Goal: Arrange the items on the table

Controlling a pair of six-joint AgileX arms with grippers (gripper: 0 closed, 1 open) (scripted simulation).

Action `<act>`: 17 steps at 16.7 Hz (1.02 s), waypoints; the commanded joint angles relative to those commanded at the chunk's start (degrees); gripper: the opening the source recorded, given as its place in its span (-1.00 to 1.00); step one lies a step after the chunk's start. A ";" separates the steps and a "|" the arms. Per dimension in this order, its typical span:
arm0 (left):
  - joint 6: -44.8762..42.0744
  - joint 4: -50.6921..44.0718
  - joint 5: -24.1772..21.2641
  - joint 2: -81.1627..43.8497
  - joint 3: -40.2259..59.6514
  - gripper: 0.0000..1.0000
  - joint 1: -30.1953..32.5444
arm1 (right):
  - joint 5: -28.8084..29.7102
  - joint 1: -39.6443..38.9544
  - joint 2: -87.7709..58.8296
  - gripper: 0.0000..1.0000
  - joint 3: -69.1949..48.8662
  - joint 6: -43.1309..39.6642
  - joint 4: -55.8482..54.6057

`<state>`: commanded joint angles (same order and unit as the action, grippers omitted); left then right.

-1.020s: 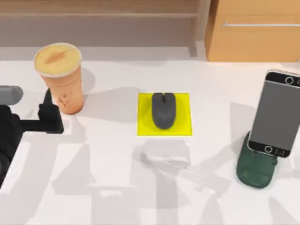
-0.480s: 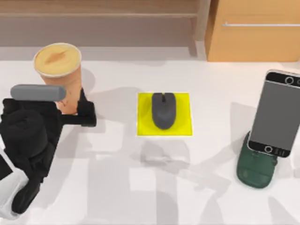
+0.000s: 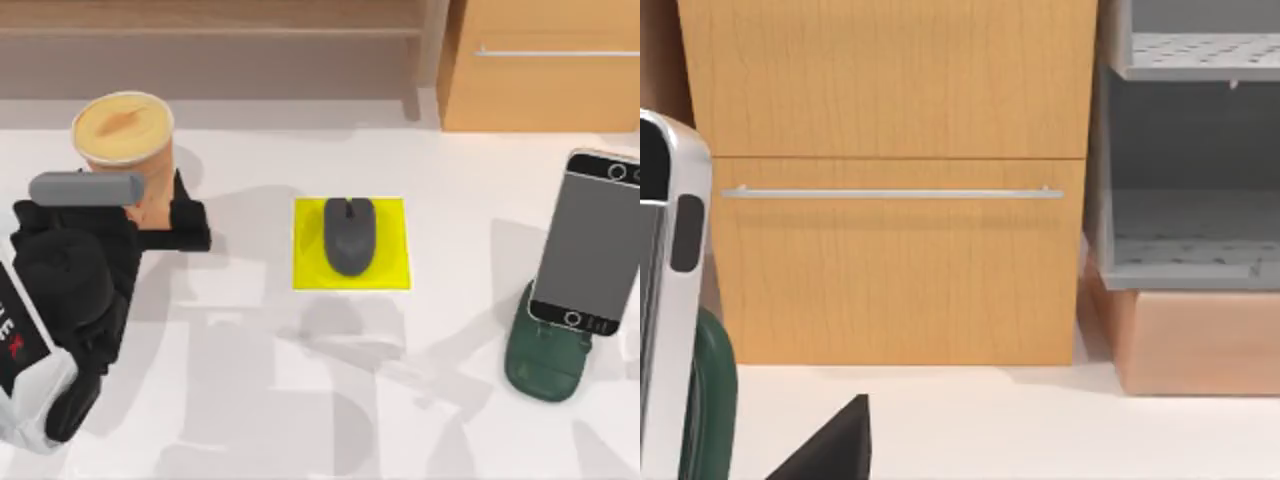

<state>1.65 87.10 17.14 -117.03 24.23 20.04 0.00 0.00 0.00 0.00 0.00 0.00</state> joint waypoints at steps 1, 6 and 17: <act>-0.01 -0.14 -0.09 0.16 -0.20 1.00 -0.01 | 0.00 0.00 0.00 1.00 0.00 0.00 0.00; -0.11 -2.33 -1.16 -1.85 4.21 1.00 -1.14 | 0.00 0.00 0.00 1.00 0.00 0.00 0.00; -0.17 -3.74 -1.84 -3.03 6.80 0.25 -1.81 | 0.00 0.00 0.00 1.00 0.00 0.00 0.00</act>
<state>1.48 83.35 15.30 -120.06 31.03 18.24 0.00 0.00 0.00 0.00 0.00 0.00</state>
